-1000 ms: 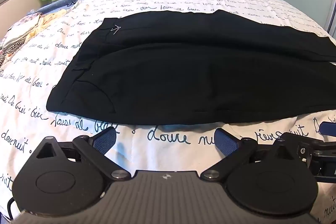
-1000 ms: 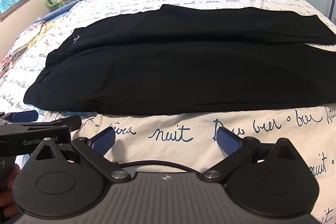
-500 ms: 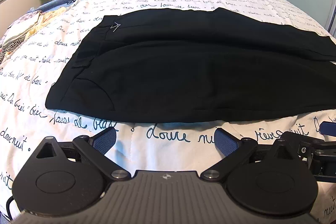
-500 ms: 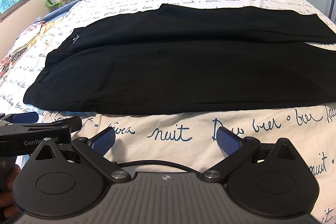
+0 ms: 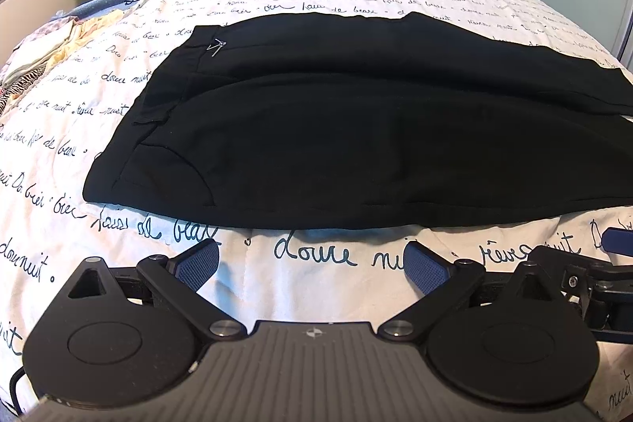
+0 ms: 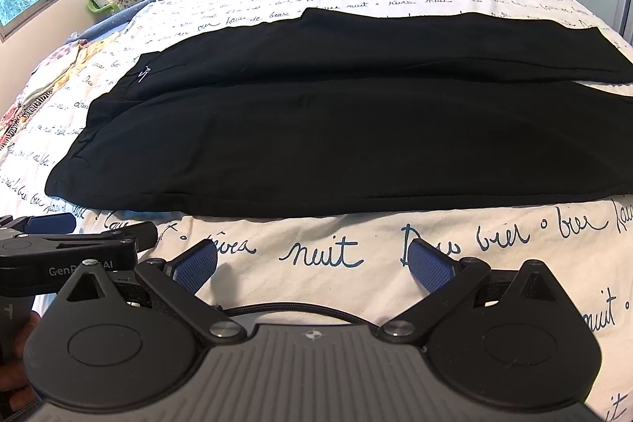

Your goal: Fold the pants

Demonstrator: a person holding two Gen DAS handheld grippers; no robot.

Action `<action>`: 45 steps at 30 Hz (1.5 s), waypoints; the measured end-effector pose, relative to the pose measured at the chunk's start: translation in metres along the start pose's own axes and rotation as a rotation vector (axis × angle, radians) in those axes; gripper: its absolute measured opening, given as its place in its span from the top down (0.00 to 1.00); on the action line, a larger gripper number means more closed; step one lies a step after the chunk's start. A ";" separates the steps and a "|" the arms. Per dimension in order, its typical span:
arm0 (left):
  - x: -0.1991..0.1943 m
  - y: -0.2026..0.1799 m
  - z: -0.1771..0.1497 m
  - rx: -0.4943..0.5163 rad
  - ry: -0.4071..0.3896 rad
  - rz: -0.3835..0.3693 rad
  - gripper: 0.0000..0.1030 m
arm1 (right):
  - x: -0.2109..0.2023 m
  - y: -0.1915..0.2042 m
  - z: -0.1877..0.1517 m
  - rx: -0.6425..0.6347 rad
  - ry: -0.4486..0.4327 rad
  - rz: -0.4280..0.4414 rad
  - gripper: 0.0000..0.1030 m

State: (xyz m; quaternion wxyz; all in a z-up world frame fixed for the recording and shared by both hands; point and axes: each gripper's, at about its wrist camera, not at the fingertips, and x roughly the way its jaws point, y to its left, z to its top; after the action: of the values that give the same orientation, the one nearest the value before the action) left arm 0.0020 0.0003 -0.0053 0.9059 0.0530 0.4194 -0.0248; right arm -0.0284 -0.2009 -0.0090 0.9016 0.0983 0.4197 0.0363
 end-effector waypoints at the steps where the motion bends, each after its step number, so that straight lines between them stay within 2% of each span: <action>1: 0.000 0.000 0.000 0.000 -0.001 0.001 0.03 | 0.000 0.000 0.000 0.000 0.000 0.000 0.00; 45: 0.004 -0.001 -0.003 0.002 0.018 0.007 0.03 | 0.001 -0.002 -0.003 0.011 0.006 0.008 0.00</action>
State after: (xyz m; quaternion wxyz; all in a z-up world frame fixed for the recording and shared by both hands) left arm 0.0021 -0.0009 -0.0101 0.9021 0.0554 0.4275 -0.0215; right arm -0.0301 -0.2027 -0.0117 0.8996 0.1048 0.4222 0.0380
